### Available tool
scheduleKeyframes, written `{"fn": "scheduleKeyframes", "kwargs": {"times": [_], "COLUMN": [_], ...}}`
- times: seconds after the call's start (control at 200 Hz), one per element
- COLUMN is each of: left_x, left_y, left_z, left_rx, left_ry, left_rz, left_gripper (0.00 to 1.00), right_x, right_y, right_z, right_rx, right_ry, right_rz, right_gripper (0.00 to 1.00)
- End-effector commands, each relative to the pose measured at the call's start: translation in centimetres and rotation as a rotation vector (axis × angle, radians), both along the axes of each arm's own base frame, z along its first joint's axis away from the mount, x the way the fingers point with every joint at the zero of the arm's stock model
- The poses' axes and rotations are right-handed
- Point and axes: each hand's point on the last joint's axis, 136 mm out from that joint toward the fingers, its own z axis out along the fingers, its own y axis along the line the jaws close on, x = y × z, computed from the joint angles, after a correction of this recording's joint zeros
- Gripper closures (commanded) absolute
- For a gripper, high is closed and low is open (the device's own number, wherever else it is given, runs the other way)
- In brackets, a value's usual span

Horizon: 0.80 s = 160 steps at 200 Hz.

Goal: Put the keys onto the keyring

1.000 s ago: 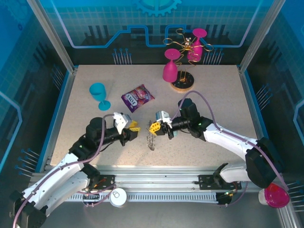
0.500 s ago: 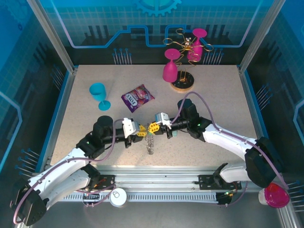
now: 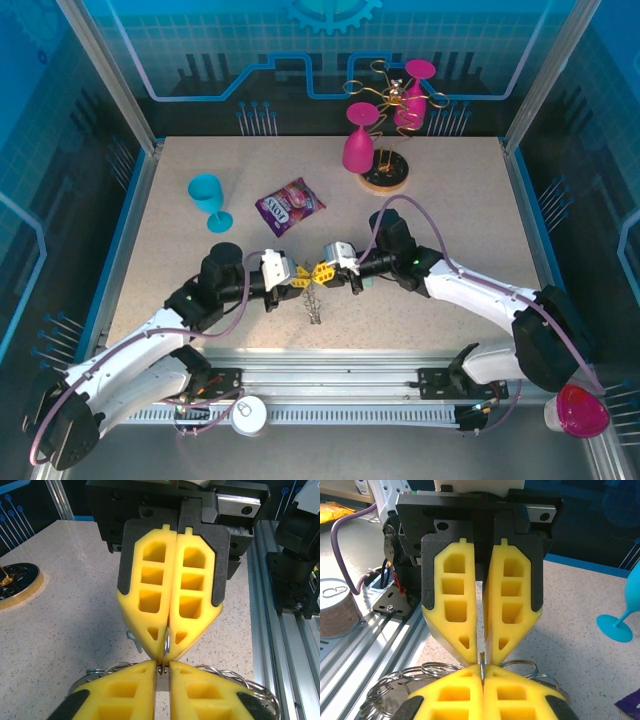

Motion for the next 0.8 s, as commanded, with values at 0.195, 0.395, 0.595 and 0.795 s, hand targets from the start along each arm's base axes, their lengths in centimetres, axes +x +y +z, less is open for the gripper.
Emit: {"fn": "scheduleKeyframes", "kwargs": {"times": [0.195,0.395,0.595,0.795], "left_x": [0.3,0.5,0.1,0.1], "left_y": [-0.4,0.0,-0.3,-0.5], "left_z": [1.1,-0.7,-2.9,-3.5], "left_rx": [0.036,0.120,0.204,0.226], "left_ry": [-0.138,-0.113,-0.083,-0.072], "left_rz": [-0.003,0.028,0.005,0.000], "left_gripper": [1.00,1.00,1.00,1.00], "right_x": [-1.5,-0.8,-1.1,-1.0], "right_y": [0.7,-0.4,-1.0,-1.2], "right_z": [-0.7,-3.1,-4.2,-5.2], "right_rx": [-0.057,-0.147,-0.187,-0.226], "right_ry": [-0.039,-0.037,-0.024,-0.027], "right_rz": [0.068,-0.021,-0.040,-0.053], "right_gripper": [1.00,0.90,0.93,0.93]}}
